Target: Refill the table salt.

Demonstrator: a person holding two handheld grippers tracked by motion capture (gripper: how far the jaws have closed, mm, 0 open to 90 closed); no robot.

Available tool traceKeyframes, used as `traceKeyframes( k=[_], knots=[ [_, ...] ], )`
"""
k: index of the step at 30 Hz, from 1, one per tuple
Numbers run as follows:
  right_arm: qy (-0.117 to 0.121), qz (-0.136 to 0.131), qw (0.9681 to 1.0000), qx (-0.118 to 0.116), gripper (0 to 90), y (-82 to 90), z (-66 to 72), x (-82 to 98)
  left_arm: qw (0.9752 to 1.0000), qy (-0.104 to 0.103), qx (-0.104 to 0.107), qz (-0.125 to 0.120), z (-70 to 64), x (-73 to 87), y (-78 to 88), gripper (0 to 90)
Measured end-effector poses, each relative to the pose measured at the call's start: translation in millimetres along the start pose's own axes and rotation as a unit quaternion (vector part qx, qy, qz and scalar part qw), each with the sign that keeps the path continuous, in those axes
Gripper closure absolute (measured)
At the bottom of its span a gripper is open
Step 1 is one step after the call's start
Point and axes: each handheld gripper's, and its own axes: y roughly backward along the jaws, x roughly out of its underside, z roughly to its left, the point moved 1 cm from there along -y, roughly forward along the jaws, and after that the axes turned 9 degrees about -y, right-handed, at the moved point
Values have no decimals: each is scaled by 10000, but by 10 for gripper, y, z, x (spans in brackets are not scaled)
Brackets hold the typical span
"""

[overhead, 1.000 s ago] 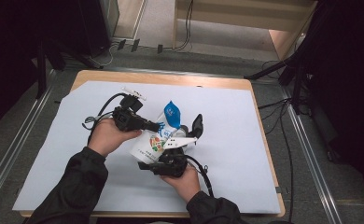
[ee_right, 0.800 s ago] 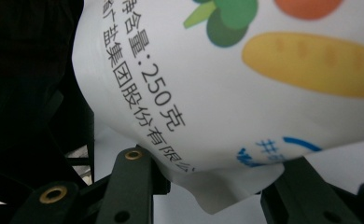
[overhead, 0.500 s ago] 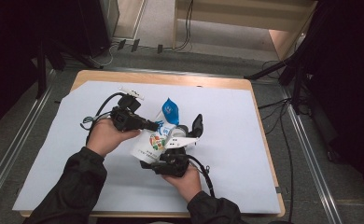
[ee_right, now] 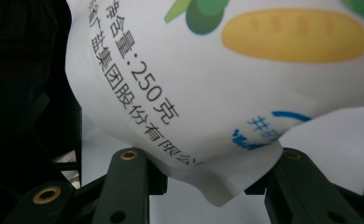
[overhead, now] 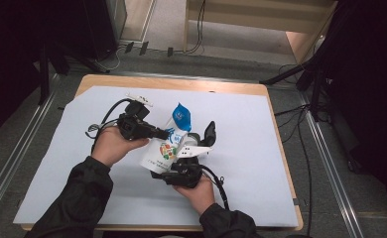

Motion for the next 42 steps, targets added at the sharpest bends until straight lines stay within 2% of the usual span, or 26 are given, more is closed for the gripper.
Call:
traceKeyframes(
  k=[18, 21, 27, 38, 42],
  knots=[
    [-7, -78, 10000, 42, 634, 28, -38, 12, 9996, -141, 162, -163, -60, 16, 98, 900],
    [-1, -108, 9999, 65, 636, 35, -44, 10, 9996, -175, 137, -176, -82, 17, 121, 900],
    [6, -136, 9999, 101, 636, 58, -51, 8, 9990, -351, 185, -216, -122, 30, 171, 900],
    [-62, -201, 9997, 118, 645, 81, -67, 2, 9981, -447, 278, -310, -160, 74, 243, 900],
    [-165, -207, 9996, 66, 680, 94, -67, -2, 9977, -487, 297, -358, -169, 98, 274, 900]
  ],
)
